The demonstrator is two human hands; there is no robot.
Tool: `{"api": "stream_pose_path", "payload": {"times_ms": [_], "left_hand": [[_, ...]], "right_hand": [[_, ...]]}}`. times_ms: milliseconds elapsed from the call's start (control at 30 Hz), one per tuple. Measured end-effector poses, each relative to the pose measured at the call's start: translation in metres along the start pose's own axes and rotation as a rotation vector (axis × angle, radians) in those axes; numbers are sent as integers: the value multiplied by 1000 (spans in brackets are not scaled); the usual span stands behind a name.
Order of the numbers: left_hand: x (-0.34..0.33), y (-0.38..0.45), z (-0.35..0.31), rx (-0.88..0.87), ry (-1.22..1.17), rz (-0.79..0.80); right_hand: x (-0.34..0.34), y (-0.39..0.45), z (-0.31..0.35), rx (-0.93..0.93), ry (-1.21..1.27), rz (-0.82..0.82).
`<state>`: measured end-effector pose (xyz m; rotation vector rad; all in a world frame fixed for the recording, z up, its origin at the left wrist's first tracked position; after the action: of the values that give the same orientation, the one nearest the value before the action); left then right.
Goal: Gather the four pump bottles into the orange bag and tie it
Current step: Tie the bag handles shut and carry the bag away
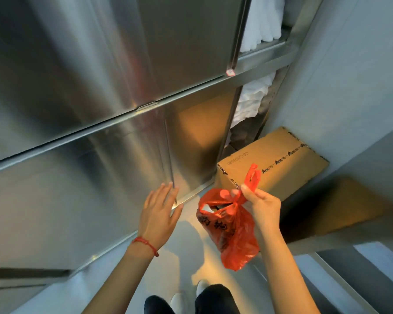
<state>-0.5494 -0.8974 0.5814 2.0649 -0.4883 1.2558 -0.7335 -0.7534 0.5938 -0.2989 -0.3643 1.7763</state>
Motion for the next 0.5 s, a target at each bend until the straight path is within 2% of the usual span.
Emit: {"api": "stream_pose_path", "payload": {"times_ms": [167, 333, 500], "left_hand": [[32, -44, 19, 143, 106, -19], [59, -103, 34, 348, 223, -34], [91, -166, 45, 568, 279, -122]], "right_hand": [[-16, -30, -12, -37, -19, 179], [-32, -58, -37, -70, -140, 379], [-58, -94, -60, -68, -214, 588]]}}
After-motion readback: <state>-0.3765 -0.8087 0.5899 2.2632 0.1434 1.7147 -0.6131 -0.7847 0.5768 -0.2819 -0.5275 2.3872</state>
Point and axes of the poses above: each hand's wrist, its own y-axis towards the middle knuckle, its own x-axis out of the back of the hand, z = x × y, the point moved 6 cm from there along y, towards the middle knuckle, and after that the axes turned 14 degrees about -z, right-handed, at the moved point
